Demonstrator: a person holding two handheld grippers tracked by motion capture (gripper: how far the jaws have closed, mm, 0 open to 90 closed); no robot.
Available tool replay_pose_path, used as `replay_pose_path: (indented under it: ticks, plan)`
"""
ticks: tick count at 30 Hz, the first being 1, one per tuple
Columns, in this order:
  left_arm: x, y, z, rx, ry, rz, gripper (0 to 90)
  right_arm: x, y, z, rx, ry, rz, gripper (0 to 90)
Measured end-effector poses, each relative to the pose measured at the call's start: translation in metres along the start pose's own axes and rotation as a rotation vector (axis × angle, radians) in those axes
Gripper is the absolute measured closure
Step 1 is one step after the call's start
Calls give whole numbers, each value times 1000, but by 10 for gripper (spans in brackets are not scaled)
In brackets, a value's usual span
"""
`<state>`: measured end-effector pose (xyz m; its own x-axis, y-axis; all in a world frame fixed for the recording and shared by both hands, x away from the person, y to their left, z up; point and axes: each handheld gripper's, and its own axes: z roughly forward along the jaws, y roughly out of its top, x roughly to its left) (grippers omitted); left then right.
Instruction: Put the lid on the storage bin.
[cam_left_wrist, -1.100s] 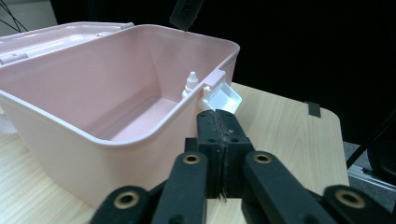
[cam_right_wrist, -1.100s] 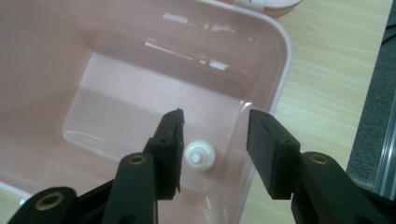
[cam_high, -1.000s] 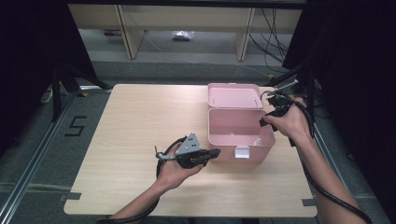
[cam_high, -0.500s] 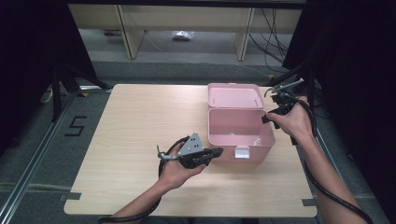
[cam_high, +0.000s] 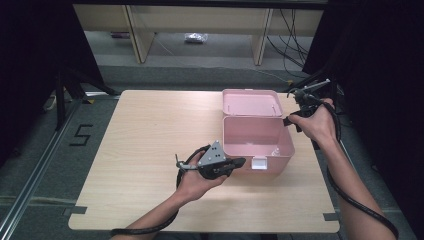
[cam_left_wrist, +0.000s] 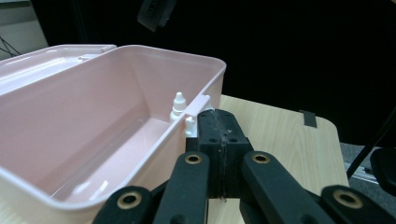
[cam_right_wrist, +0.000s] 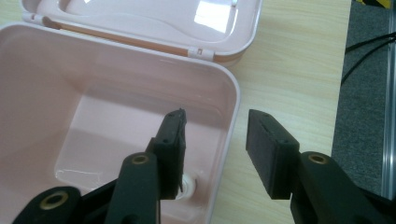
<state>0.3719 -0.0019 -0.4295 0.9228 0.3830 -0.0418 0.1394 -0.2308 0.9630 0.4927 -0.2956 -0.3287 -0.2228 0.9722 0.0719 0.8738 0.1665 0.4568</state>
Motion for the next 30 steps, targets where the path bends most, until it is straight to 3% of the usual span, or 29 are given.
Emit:
replay_pose_path:
  ticks: [8, 9, 14, 15, 16, 17, 19, 20, 26, 30]
  plan:
    - [-6, -3, 18, -3, -24, 26, 898, -2, 11, 7, 6, -2, 50, 592]
    - [-6, -3, 19, -3, -25, 32, 898, -4, 13, 8, 1, -6, 27, 594]
    - [-4, -2, 29, 5, -24, 36, 898, -9, 24, 12, -9, -15, 35, 619]
    - [-4, -2, 31, 0, -23, 31, 898, -8, 26, 13, -6, -11, 60, 628]
    - [-3, -2, 33, 2, -22, 33, 898, -11, 28, 14, -17, -16, 41, 637]
    - [-3, -2, 35, -2, -23, 30, 898, -10, 30, 16, -18, -14, 63, 639]
    - [-2, -2, 38, 11, -25, 35, 898, -11, 35, 19, -15, -23, 43, 647]
    - [-2, -3, 40, 8, -22, 35, 898, -10, 37, 21, -5, -18, 67, 651]
    - [-3, -6, 49, 20, -23, 36, 899, -10, 48, 31, 1, -24, 39, 660]
    - [-2, -11, 55, 16, -14, 31, 899, -10, 53, 36, -12, -22, 49, 657]
